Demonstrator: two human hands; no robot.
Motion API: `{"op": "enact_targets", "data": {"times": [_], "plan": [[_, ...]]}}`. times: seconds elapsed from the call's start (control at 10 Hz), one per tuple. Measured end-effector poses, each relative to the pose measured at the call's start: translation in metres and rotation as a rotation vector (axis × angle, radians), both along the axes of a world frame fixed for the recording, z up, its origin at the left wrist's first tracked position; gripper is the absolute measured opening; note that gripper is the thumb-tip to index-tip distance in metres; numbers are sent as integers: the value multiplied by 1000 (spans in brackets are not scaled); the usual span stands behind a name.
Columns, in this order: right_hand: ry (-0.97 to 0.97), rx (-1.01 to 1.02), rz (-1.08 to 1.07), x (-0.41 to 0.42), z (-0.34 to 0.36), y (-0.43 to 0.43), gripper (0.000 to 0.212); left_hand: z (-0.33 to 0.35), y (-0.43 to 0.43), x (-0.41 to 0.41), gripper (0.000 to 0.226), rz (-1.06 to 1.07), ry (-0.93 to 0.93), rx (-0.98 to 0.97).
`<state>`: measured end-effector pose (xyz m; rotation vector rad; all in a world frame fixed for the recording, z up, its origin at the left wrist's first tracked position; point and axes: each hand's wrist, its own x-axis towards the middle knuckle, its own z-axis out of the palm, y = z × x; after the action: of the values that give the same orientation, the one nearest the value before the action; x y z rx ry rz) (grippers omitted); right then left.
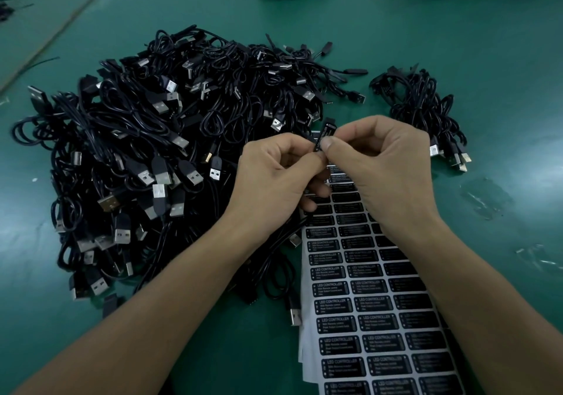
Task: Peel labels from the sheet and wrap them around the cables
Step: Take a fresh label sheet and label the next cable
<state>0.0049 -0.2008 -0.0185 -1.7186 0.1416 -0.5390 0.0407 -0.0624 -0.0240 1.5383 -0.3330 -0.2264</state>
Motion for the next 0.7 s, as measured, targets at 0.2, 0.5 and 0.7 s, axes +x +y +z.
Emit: {"op": "enact_targets", "data": {"times": [0.2,0.5,0.7], "plan": [[17,64,-8,-1,0,-2,29,1,0,-1,16,-8,3,2],[33,171,64,3,-2,-7,30,0,0,0,15,-22,-14,15],[51,159,139,4,-1,-10,18,-2,1,1,16,-50,-58,63]]}}
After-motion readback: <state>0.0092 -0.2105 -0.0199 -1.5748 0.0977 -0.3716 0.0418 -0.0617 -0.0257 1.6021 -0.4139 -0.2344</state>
